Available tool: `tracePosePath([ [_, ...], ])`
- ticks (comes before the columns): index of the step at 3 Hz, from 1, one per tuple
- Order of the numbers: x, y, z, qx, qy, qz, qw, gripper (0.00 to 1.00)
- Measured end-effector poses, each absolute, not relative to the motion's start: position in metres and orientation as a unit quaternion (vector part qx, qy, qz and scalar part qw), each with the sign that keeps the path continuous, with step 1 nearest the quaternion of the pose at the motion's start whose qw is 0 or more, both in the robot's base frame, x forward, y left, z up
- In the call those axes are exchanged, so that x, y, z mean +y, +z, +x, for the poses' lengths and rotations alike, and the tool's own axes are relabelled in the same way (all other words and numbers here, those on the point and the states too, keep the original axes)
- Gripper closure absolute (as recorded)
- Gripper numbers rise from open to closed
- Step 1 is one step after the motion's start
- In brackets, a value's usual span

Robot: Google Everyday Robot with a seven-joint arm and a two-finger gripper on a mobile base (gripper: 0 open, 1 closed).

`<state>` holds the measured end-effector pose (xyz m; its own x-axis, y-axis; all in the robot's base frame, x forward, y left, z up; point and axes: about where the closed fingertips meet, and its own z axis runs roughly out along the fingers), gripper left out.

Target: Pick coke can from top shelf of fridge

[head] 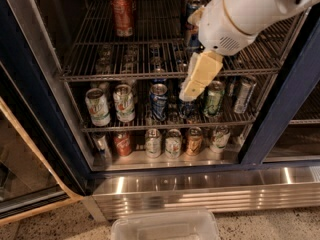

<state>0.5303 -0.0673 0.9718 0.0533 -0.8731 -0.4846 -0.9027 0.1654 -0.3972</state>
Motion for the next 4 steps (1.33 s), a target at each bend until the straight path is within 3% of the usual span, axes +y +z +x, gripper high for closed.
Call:
tracePosePath([
  [1, -0.036, 0.979, 0.542, 0.667, 0.023, -0.659, 0.347, 0.00],
  [4, -0.019, 0.975, 0.543, 0.657, 0.021, -0.643, 0.394, 0.00],
])
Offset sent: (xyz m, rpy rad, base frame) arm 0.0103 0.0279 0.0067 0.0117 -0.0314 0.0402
